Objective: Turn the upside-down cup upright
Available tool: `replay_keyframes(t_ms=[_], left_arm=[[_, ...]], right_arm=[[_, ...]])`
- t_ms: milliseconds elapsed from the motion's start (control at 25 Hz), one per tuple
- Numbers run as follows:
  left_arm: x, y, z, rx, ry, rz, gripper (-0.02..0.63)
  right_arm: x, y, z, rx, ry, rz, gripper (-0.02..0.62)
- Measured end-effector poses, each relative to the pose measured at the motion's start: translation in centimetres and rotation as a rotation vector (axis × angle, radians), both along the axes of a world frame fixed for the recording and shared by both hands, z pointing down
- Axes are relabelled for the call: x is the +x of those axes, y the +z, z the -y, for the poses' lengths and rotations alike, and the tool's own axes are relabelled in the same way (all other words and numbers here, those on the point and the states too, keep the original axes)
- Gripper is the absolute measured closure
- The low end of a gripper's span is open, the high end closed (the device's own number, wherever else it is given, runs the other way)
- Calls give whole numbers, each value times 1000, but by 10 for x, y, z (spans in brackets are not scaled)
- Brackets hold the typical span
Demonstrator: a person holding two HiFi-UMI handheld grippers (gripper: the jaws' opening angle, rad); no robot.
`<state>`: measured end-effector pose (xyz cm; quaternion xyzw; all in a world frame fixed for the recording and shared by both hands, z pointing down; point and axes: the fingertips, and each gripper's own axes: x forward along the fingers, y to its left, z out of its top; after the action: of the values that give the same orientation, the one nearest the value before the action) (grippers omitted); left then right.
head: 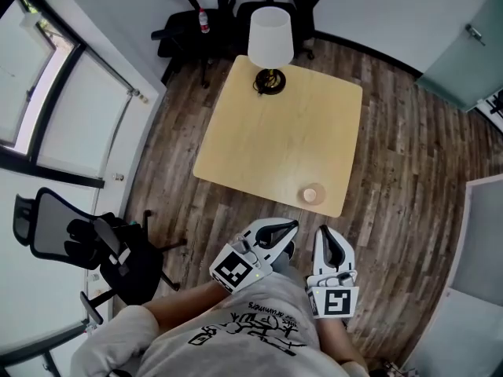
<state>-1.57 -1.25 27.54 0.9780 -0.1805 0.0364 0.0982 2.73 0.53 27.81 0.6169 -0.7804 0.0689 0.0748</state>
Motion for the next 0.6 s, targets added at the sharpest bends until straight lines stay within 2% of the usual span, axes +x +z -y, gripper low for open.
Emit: replay_keyframes(t_ms=[360, 480, 600], left_arm=[[28, 40, 24, -20, -15, 40, 597], [36, 54, 31, -16, -12, 52, 597], [40, 66, 37, -16, -16, 53, 597]], right_arm=[[44, 25, 22, 38, 2, 3, 569], [50, 43, 24, 32, -35, -18, 569], [52, 61, 28, 22, -42, 13, 569]])
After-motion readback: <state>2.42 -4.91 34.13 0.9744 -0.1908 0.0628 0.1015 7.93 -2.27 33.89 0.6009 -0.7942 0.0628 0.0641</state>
